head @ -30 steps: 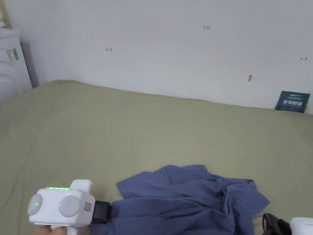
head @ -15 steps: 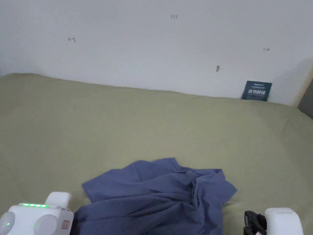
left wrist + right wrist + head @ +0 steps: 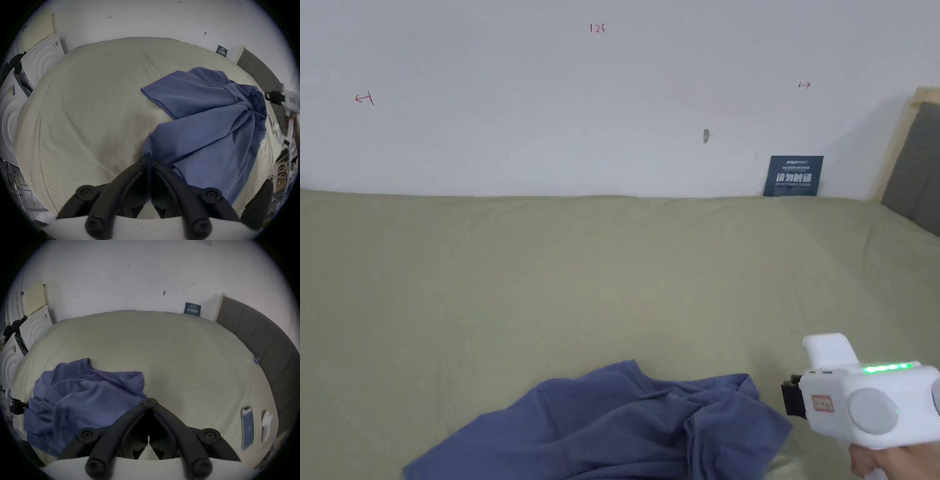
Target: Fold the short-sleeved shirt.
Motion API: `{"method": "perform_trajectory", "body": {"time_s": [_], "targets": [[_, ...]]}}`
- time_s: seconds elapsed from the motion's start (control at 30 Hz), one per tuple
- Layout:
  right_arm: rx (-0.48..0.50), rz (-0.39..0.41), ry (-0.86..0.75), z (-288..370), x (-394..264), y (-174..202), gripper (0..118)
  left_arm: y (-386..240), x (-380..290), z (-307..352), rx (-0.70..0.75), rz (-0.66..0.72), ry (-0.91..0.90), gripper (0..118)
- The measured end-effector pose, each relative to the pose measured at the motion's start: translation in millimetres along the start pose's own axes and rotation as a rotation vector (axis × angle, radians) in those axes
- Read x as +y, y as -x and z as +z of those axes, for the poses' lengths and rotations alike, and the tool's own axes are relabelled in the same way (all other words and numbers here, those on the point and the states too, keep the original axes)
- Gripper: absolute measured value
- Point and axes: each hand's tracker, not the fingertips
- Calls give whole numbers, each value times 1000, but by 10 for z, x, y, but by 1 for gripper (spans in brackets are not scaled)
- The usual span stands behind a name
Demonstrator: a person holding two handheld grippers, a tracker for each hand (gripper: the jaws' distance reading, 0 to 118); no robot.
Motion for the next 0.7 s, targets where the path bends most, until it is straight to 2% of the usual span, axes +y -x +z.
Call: {"method": "perform_trajectory", "body": {"time_s": [0.03,0.07,0.1,0.13,0.17,0.33,0.37,0.4,0.43,0.47,0.5,0.53,0.57,0.7], "targets": [[19,-1,13,-123,50,-13,118,5,2,-1,-6,8,1,4],[38,-1,81,-267,86,-16,118,35,32,-32,-11,16,7,4],[-16,-12,74,-293,66,-9,117,38,41,-35,-16,21,11,4],[67,28,93,-370,84,66,112,37,44,-32,-19,24,12,4],[25,30,98,-434,103,108,104,33,45,-31,-20,24,12,4],[-17,103,150,-648,-33,217,102,55,75,-91,-14,18,17,4],[-17,92,159,-613,-12,230,96,52,78,-91,-12,19,17,4],[13,60,171,-546,56,252,78,53,78,-91,-11,20,16,4],[111,23,155,-449,67,267,43,54,77,-85,-11,27,14,4],[94,42,127,-353,63,327,1,104,69,-107,-13,30,14,4],[-8,109,57,-248,49,388,1,126,90,-91,-16,31,18,4],[15,119,61,-143,79,397,1,147,117,-59,-20,30,24,4],[33,102,69,-27,95,360,1,189,141,2,-25,43,22,4],[8,38,-71,705,293,52,1,389,325,453,17,56,-86,4]]}}
